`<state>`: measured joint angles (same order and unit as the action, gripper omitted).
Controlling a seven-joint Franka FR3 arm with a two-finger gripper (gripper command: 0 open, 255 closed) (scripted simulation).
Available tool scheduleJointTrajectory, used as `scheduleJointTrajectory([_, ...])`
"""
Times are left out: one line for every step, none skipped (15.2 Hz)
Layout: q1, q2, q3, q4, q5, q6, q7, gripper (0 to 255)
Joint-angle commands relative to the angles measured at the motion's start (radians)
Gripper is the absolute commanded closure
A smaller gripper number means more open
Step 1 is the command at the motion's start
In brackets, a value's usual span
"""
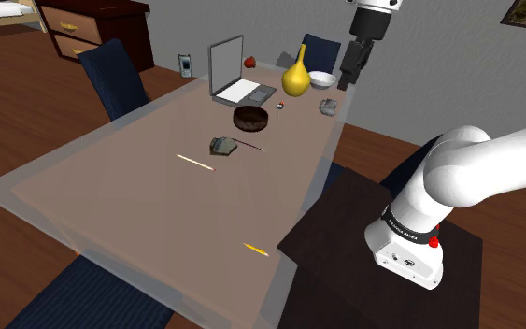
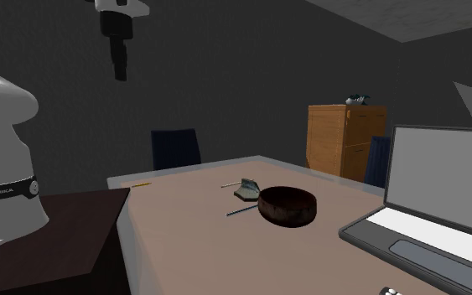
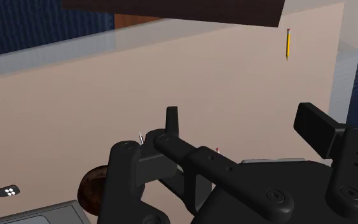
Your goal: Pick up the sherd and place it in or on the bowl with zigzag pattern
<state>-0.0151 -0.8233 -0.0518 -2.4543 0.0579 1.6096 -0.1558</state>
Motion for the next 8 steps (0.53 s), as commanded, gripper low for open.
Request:
scheduleJointTrajectory([0.000, 0.000, 0.000, 0.000, 0.000, 0.000, 0.000, 0])
scheduleJointTrajectory([-0.001, 0.020, 0.021, -0.008, 0.012, 0.030, 0.036, 0])
scheduleJointTrajectory([-0.002, 0.043, 0.043, -0.013, 0.024, 0.060, 0.071, 0])
scheduleJointTrajectory([-0.003, 0.067, 0.064, -0.017, 0.035, 0.091, 0.106, 0])
scheduleJointTrajectory([-0.004, 0.093, 0.084, -0.020, 0.045, 0.121, 0.141, 0])
scheduleJointTrajectory([-0.006, 0.121, 0.104, -0.020, 0.054, 0.152, 0.176, 0])
scheduleJointTrajectory([-0.007, 0.151, 0.124, -0.018, 0.062, 0.182, 0.211, 0])
scheduleJointTrajectory([-0.010, 0.182, 0.144, -0.015, 0.069, 0.211, 0.246, 0])
